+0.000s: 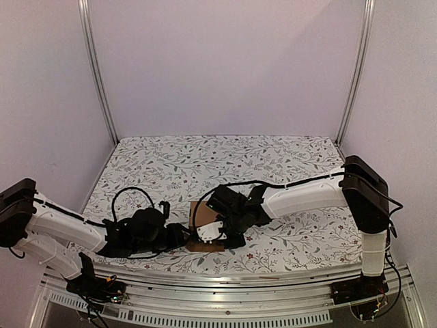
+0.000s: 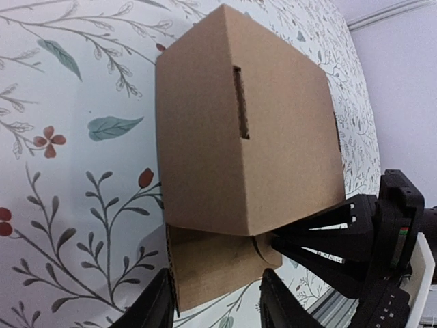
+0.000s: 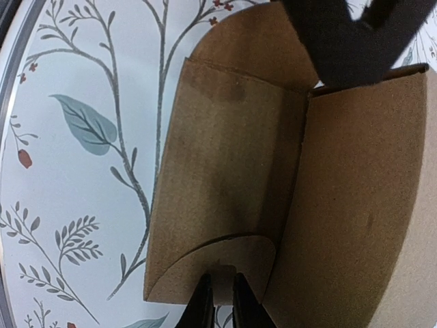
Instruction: Fold the paper box
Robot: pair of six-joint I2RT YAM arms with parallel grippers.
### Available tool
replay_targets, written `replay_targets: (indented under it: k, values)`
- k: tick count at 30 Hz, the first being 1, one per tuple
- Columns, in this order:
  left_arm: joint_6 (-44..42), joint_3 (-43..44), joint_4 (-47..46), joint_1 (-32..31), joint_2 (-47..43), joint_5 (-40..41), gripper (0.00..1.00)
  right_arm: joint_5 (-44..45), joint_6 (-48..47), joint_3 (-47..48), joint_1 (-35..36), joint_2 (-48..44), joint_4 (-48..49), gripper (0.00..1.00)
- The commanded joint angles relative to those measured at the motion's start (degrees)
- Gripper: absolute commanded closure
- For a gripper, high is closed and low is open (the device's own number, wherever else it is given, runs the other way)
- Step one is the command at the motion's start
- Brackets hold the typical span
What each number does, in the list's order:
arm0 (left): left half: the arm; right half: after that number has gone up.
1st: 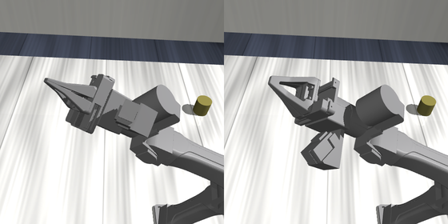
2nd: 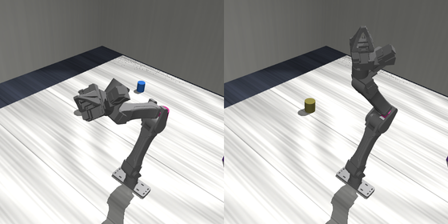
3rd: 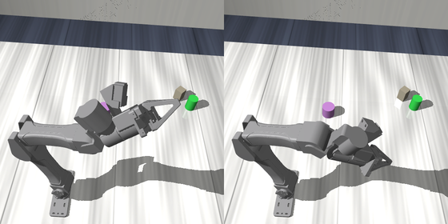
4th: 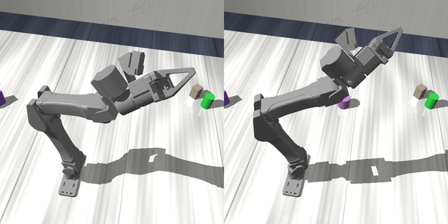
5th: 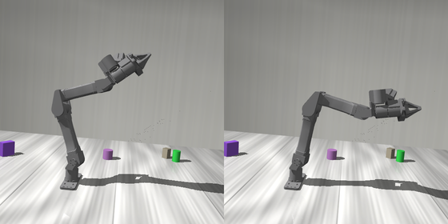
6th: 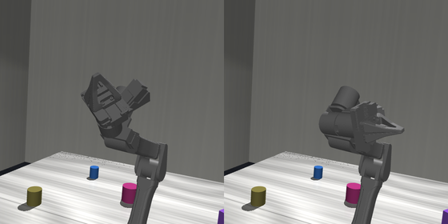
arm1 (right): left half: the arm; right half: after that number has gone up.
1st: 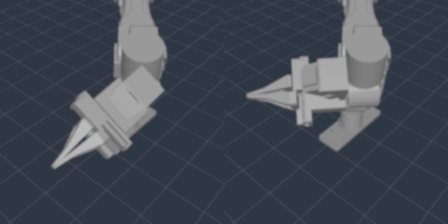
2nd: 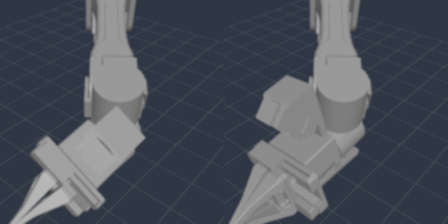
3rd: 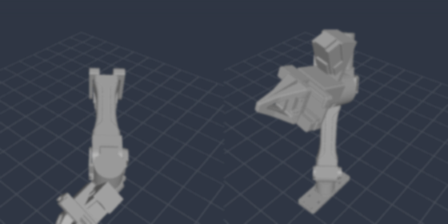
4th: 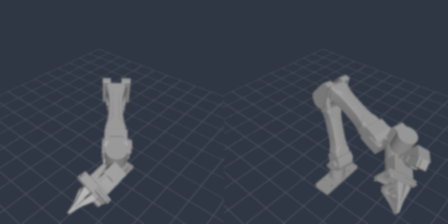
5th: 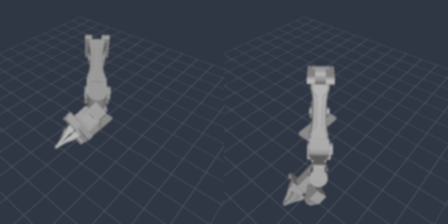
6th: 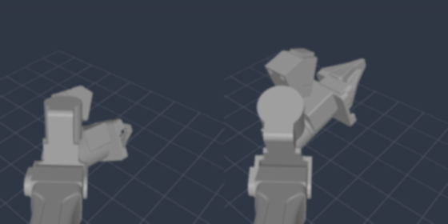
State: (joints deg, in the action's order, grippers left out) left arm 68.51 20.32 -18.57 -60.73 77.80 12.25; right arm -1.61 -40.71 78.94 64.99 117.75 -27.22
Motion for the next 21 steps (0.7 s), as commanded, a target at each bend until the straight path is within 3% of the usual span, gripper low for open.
replay_targets:
  k: [1,15,21]
  values:
    - [-3.54,2.53,0.74,0.06,2.07,-2.59,0.57,0.29,0.80,-2.74,0.69,6.67,-6.44,0.91]
    - [-5.57,5.34,-6.74,0.08,10.90,-7.63,0.58,-1.97,2.41,-2.48,0.67,7.29,-6.75,0.90]
    - [-6.14,6.34,3.54,-0.59,3.53,-3.55,0.58,-2.35,3.24,-1.86,0.72,8.02,-7.56,0.90]
